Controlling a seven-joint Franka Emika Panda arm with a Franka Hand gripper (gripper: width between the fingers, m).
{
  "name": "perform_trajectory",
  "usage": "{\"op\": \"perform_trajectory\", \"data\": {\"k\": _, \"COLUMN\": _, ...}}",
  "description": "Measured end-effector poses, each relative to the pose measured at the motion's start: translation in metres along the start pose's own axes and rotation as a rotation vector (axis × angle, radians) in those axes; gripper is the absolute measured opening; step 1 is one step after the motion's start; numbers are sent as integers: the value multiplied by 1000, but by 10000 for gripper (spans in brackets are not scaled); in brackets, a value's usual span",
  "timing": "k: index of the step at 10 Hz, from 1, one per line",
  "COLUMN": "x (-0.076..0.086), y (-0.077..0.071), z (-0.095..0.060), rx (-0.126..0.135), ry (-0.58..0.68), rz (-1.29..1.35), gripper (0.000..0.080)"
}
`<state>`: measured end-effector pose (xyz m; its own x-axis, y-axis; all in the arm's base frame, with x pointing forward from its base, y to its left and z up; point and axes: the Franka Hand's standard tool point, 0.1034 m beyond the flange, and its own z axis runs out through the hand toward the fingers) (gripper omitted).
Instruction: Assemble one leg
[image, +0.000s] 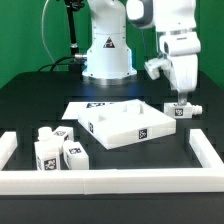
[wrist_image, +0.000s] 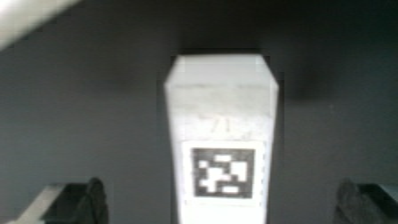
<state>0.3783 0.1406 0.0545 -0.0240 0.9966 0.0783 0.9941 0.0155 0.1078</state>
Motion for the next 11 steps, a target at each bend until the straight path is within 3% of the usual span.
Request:
{"op": "perform_trajectory", "data": {"k": 1, "x": -16, "y": 8, "z": -13, "rx": -5, "ry": -26, "rz": -34, "gripper": 648}}
{"op": "perform_trajectory", "data": {"k": 2, "x": -42, "y": 17, "z": -19, "rx": -8, "ry": -42, "rz": -99, "gripper": 648}}
{"op": "perform_trajectory", "data": {"k": 3, "x": -63, "y": 19, "z": -12, "rx": 18, "ry": -46, "rz": -92, "gripper": 649}}
{"op": "perform_trajectory", "data": {"k": 4, "x": -61, "y": 22, "z": -4, "rx": 44, "ry": -43, "rz": -72, "gripper": 649}}
{"op": "perform_trajectory", "data": {"k": 8, "x": -63, "y": 22, "z": -4, "rx": 44, "ry": -44, "rz": -70, "gripper": 649}}
{"op": "perform_trajectory", "data": {"k": 9, "x": -73, "y": 22, "z": -7, "rx": 40, "ry": -52, "rz": -92, "gripper": 649}}
{"op": "perform_trajectory", "data": {"k": 11, "x": -113, "y": 26, "z": -10, "rx": 36, "ry": -73, "rz": -130, "gripper": 649}}
